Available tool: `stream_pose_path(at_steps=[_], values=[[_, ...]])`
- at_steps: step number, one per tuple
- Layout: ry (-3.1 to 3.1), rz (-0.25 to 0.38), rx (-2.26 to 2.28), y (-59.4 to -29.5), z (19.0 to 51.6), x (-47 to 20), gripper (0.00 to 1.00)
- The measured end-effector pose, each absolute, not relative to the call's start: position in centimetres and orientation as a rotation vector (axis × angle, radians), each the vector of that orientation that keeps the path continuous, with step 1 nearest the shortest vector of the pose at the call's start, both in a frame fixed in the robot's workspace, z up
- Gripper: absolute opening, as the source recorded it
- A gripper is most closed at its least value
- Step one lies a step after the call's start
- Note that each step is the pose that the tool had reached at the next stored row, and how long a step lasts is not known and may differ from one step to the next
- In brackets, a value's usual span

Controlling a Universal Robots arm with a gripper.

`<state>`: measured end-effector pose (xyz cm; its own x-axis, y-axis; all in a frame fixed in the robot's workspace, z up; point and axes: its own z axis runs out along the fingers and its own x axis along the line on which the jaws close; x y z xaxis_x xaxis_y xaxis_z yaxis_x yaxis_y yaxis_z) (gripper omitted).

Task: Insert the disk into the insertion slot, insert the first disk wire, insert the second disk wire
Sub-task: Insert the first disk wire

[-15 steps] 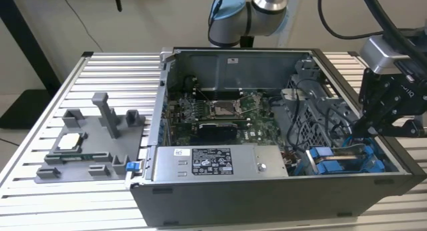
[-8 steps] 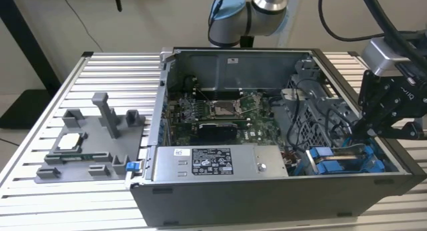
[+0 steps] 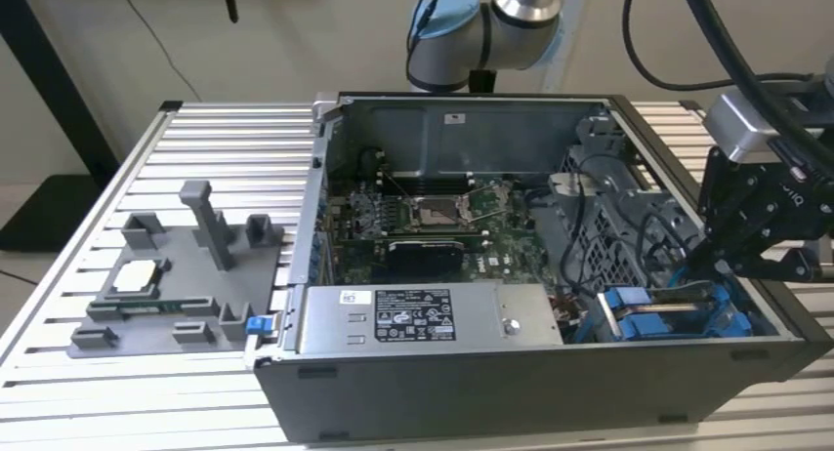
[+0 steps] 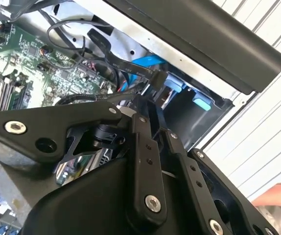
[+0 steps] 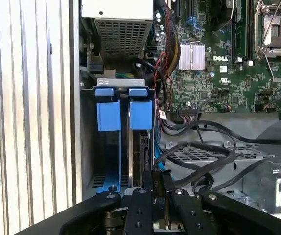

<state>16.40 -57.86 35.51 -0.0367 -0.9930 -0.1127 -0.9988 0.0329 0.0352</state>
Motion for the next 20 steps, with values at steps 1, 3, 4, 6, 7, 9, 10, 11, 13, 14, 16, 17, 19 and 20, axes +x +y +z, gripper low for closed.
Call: stream_pose_path(at_steps=[1,3,4,6,7,9,10,11,13,14,16,17,19,20], values=[[2.216,0.16,-2.14,-57.9,35.48,16.4,0.0],[2.216,0.16,-2.14,-57.94,35.4,16.41,0.0],[2.216,0.16,-2.14,-57.95,35.33,16.41,0.0],[2.216,0.16,-2.14,-57.97,35.2,16.41,0.0],[2.216,0.16,-2.14,-57.97,35.11,16.41,0.0],[2.216,0.16,-2.14,-58.0,34.96,16.41,0.0],[2.216,0.16,-2.14,-58.04,34.9,16.41,0.0],[2.216,0.16,-2.141,-58.07,34.86,16.43,0.0],[2.213,0.16,-2.143,-58.14,34.8,16.48,0.0],[2.212,0.16,-2.144,-58.17,34.77,16.5,0.0],[2.208,0.161,-2.149,-58.24,34.72,16.52,0.0],[2.206,0.161,-2.151,-58.28,34.7,16.52,0.0],[2.206,0.161,-2.151,-58.39,34.64,16.53,0.0],[2.205,0.161,-2.152,-58.39,34.61,16.53,0.0]])
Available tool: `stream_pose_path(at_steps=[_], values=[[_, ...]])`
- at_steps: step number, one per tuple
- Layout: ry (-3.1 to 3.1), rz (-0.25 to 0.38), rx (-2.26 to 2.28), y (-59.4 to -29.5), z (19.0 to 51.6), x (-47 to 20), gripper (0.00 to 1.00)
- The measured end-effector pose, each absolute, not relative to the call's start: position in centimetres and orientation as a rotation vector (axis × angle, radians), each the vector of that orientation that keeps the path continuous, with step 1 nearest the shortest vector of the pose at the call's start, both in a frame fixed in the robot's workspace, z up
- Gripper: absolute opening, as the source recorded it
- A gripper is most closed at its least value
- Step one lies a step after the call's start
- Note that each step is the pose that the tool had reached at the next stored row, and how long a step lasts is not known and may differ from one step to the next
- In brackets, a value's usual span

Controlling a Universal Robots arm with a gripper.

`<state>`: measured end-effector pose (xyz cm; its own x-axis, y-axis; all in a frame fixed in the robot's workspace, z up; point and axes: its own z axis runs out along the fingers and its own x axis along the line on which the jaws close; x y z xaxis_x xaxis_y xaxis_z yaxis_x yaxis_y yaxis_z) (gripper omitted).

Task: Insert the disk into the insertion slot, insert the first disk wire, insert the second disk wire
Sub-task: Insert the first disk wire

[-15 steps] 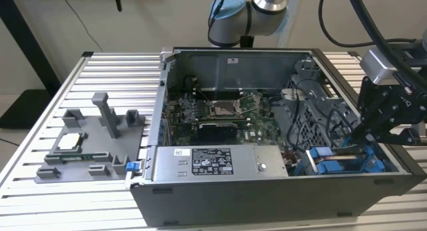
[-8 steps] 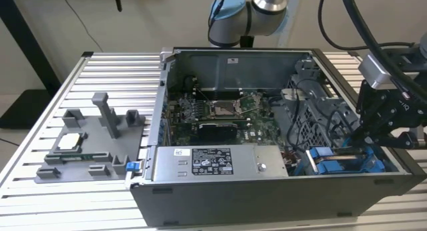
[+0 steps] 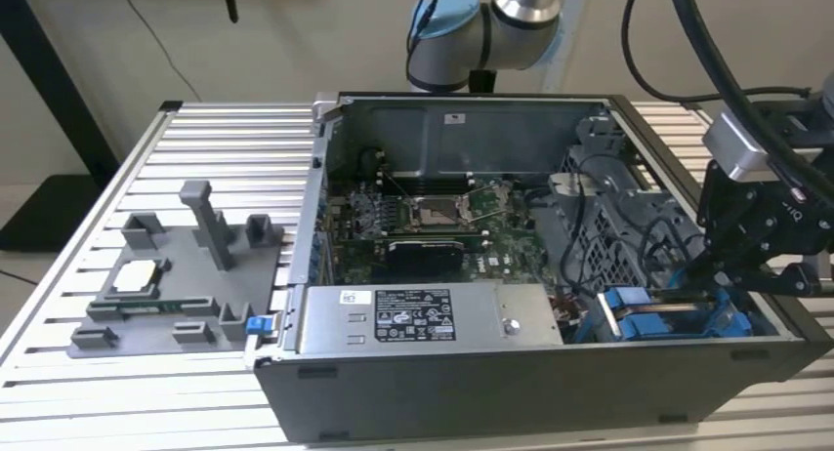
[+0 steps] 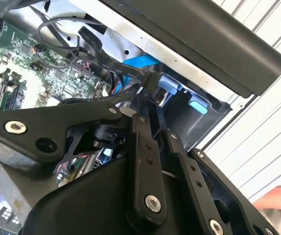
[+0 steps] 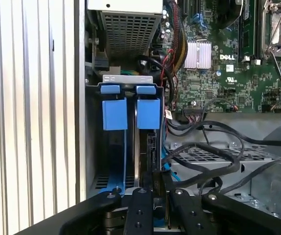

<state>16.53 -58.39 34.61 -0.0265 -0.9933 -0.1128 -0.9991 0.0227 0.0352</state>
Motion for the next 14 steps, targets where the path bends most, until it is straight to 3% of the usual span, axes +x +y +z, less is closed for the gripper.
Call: stream_pose_path(at_steps=[14], values=[[2.206,0.16,-2.152,-58.4,34.0,16.53,0.0]])
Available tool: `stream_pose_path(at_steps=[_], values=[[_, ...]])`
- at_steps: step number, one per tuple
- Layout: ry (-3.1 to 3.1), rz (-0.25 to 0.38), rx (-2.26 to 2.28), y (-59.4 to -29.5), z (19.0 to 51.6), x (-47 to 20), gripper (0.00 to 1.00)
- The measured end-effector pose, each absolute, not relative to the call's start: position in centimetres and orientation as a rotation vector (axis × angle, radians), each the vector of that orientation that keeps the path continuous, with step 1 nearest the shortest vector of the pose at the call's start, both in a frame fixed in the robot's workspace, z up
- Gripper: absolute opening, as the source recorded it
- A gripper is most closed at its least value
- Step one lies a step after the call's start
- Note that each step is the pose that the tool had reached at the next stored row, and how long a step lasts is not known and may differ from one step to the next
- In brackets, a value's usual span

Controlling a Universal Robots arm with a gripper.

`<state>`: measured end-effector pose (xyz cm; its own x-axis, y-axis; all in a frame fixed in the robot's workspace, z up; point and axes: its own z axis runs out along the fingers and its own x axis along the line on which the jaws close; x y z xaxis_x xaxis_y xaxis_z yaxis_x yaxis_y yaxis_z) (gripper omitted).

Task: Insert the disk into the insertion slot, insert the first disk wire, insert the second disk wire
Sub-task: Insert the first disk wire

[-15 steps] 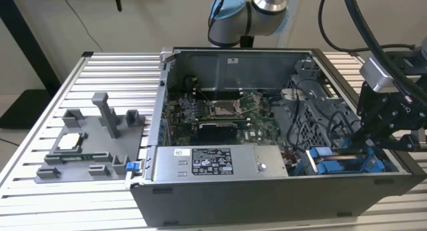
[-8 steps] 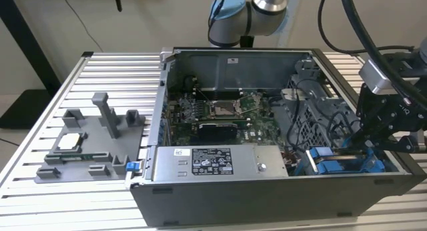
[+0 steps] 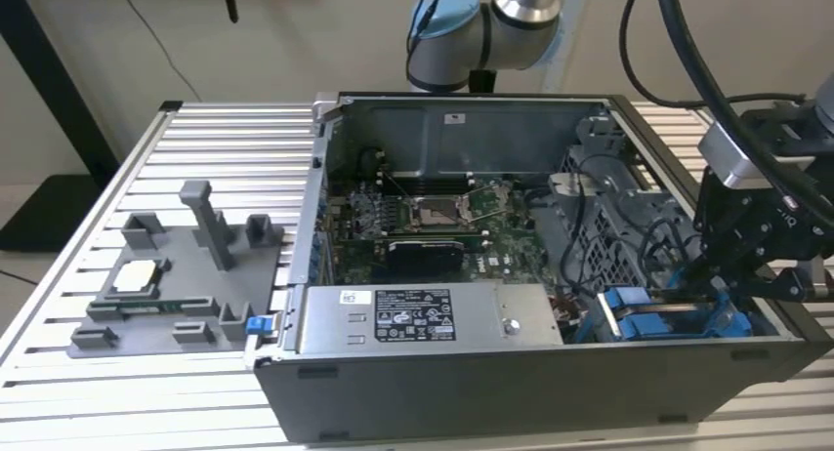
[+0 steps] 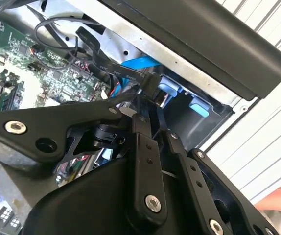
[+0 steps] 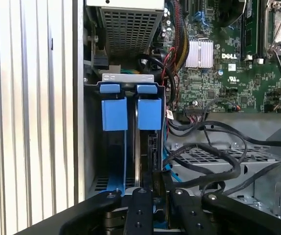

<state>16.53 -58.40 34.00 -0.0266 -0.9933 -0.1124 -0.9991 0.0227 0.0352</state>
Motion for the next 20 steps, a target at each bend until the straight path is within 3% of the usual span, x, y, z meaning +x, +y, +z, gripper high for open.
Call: stream_pose_path(at_steps=[20], values=[[2.205,0.157,-2.152,-58.21,33.36,16.53,0.0]])
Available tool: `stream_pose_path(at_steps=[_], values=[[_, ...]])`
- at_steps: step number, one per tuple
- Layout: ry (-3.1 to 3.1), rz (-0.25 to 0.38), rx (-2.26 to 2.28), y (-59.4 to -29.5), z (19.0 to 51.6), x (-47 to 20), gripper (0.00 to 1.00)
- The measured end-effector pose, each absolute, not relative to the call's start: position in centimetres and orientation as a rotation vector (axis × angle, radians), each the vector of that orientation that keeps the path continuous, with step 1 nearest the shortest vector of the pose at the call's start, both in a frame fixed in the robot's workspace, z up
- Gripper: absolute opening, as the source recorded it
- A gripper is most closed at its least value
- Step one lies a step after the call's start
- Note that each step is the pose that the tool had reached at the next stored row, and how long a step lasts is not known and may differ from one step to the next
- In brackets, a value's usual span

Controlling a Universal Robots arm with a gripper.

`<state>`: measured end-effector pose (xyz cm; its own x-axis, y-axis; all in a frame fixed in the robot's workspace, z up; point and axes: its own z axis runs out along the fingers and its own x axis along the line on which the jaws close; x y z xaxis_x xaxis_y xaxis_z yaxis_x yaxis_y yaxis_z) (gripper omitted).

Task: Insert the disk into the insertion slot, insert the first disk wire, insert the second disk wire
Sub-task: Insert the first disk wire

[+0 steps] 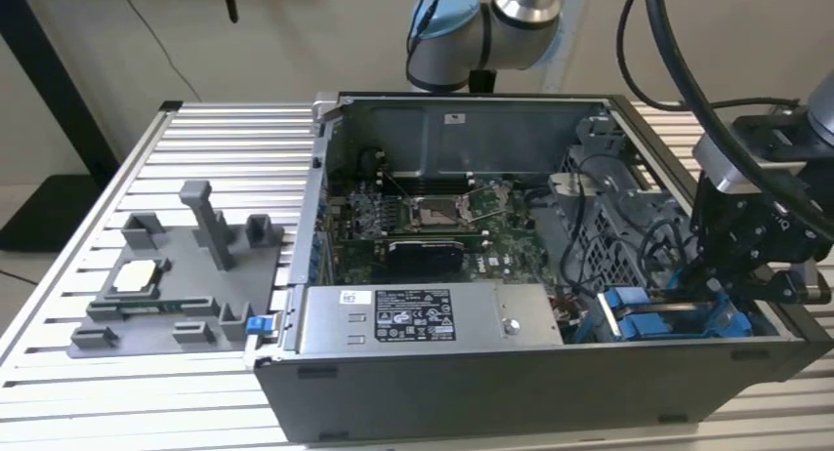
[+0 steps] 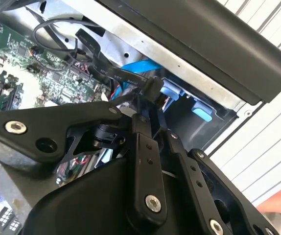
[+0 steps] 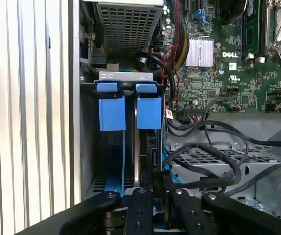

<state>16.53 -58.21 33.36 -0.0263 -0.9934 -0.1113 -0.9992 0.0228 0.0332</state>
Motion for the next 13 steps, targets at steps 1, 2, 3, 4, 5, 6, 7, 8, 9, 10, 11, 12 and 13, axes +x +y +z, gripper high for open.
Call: stream_pose_path(at_steps=[1,2,3,4,5,6,7,8,9,10,11,12,13], values=[[2.205,0.157,-2.152,-58.2,33.2,16.5,0.0],[2.205,0.157,-2.152,-58.2,33.1,16.5,0.0],[2.205,0.159,-2.151,-58.2,33.0,16.5,0.0],[2.205,0.159,-2.151,-58.2,33.0,16.5,0.0],[2.205,0.158,-2.151,-58.2,33.0,16.5,0.0],[2.205,0.159,-2.151,-58.2,33.0,16.5,0.0],[2.205,0.159,-2.15,-58.2,33.0,16.5,0.0],[2.205,0.161,-2.149,-58.2,33.1,16.5,0.0],[2.205,0.162,-2.148,-58.2,33.2,16.5,1.0],[2.206,0.161,-2.148,-58.2,33.4,16.5,1.0],[2.207,0.16,-2.148,-58.2,33.7,16.5,1.0],[2.207,0.16,-2.148,-58.2,33.8,16.5,1.0],[2.207,0.16,-2.148,-58.2,34.1,16.5,1.0]])
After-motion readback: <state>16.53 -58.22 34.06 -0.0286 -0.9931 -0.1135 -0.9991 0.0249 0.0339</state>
